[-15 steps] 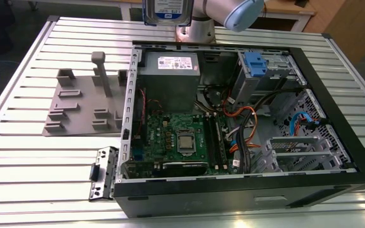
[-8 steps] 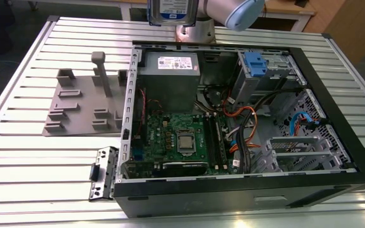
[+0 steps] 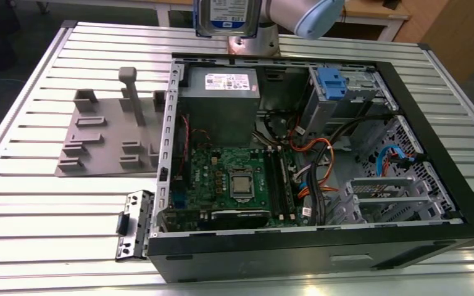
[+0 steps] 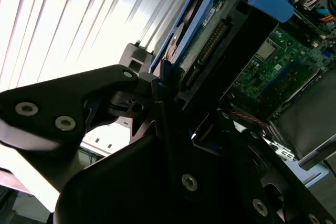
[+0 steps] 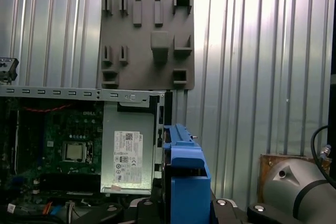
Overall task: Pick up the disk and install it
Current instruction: 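Pick up the disk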
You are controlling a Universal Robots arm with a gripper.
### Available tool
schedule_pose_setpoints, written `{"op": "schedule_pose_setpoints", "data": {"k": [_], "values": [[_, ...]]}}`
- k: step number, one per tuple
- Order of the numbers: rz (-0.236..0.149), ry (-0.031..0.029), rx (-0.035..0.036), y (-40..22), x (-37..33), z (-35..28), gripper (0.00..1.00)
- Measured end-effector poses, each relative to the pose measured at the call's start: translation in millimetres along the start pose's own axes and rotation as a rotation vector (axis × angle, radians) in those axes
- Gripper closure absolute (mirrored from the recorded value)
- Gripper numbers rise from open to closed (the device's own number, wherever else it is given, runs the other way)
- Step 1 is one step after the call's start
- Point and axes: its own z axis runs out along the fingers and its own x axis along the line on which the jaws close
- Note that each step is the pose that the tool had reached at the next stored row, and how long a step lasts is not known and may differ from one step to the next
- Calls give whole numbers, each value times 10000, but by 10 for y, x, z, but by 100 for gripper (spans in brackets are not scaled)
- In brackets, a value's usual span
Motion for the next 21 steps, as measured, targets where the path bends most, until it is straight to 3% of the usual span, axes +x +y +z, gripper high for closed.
{"op": "schedule_pose_setpoints", "data": {"k": [21], "values": [[0,0,0,12,336,-9,64]]}}
